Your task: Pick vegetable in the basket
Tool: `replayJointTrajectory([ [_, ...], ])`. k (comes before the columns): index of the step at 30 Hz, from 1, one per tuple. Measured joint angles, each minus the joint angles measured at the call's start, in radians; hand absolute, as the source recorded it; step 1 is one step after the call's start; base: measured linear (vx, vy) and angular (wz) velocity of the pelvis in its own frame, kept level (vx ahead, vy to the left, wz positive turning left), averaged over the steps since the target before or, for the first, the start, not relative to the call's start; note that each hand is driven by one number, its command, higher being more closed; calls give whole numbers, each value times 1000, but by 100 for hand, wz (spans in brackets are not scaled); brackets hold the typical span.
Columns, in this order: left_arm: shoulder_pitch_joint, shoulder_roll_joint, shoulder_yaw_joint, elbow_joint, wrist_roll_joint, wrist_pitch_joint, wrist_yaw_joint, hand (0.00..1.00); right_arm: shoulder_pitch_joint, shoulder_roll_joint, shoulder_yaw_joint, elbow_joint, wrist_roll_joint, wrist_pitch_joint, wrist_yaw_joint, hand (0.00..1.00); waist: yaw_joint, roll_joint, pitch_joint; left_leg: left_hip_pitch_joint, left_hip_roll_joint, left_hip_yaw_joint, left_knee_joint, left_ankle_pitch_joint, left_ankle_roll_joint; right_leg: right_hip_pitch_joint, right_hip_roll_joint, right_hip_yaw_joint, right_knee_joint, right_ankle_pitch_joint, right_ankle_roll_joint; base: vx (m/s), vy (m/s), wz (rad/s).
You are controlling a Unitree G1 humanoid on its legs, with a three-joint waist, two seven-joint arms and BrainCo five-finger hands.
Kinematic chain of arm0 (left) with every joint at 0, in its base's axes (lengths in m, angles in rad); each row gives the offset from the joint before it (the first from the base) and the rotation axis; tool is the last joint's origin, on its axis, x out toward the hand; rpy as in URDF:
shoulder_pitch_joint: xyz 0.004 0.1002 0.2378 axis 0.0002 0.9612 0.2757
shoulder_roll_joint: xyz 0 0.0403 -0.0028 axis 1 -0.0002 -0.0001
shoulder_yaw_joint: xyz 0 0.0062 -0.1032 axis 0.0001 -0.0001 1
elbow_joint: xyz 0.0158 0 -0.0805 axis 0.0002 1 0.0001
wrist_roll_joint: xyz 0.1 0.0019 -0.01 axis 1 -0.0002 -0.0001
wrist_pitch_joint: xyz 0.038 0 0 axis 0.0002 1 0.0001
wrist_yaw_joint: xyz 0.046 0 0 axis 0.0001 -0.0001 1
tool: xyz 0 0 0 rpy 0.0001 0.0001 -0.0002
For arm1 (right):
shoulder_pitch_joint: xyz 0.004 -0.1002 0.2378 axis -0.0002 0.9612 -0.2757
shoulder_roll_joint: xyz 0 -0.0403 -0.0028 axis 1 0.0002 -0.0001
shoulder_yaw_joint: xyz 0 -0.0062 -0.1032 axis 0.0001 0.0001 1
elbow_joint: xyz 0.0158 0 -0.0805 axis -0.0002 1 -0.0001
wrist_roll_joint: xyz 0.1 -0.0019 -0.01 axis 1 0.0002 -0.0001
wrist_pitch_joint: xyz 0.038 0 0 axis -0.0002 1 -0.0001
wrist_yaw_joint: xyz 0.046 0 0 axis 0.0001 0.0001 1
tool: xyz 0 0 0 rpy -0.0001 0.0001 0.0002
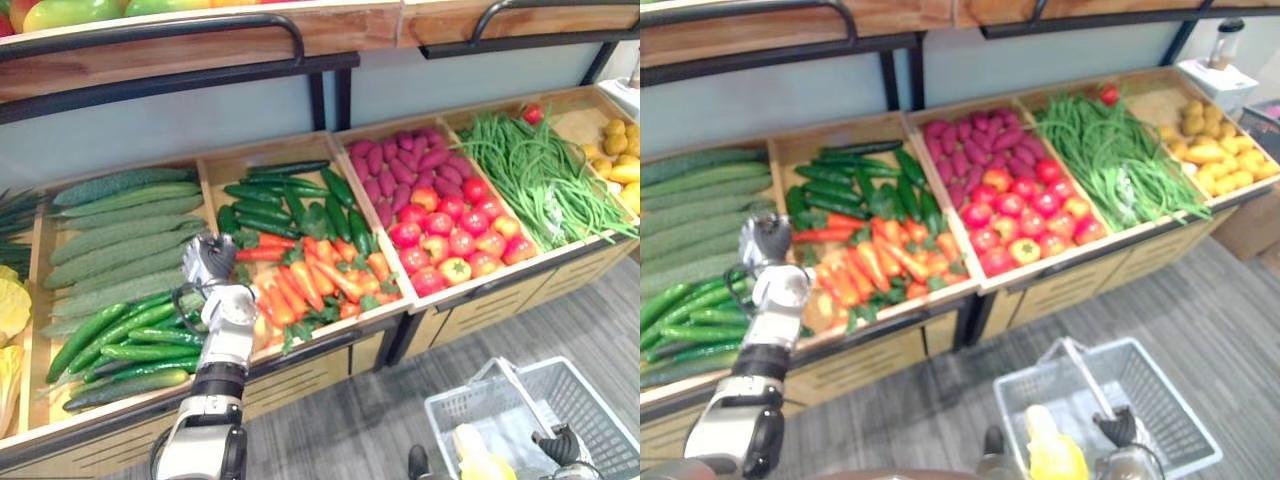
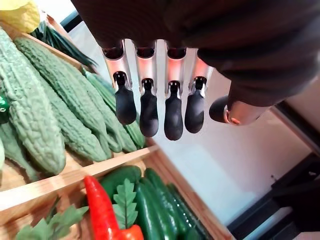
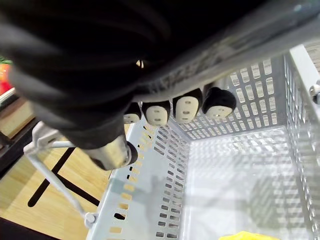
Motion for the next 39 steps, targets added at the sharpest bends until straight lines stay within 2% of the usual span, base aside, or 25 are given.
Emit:
replayJointTrajectory([
  [5, 54, -37, -2, 2, -20, -1, -11, 0, 1, 0, 0, 0, -3, 0, 0, 100, 1, 0, 0, 0, -1, 0, 1, 0, 0, 0, -1, 1, 0, 1, -1, -6, -1, 0],
  [8, 75, -64, -11, 47, -83, -8, -10, 0, 3, 0, 0, -1, -4, 0, 0, 100, 1, 0, 0, 0, -1, 1, 3, 0, 0, 0, 0, 4, -1, 2, -1, 0, 0, 0],
  [10, 79, -76, -38, 95, -176, -18, -11, 0, 4, 0, 0, -1, -4, 1, -1, 100, 0, 0, 0, 1, 0, 4, 4, -1, 0, -1, 0, 8, -2, 3, 0, -19, -4, -4],
  [13, 80, -87, -71, 148, -229, -44, -10, 0, 7, 0, 0, -1, -4, 5, -4, 100, -1, 0, -1, 4, 0, 8, 4, -2, -1, -1, 1, 13, -2, 3, 0, -7, -4, -4],
  [19, 80, -108, -124, 198, -322, -65, -12, 0, 9, 0, 1, -1, -3, 9, -25, 100, -2, 1, -1, 14, 0, 18, 0, -3, -2, 0, 2, 22, -2, 3, 1, -1, -2, -5],
  [25, 78, -108, -156, 240, -332, -86, -12, 0, 9, 0, 3, 0, -2, 9, -35, 100, -3, 3, -4, 16, 0, 20, -1, -4, -2, 0, 2, 24, -3, 4, 1, 0, 0, 0],
  [39, 77, -109, -154, 285, -371, -86, -1, 0, 7, 0, 14, 39, -2, 10, -40, 100, -2, 0, -18, 31, -1, 30, -7, -4, -2, 5, 3, 31, -3, 5, 2, -3, -1, -2],
])
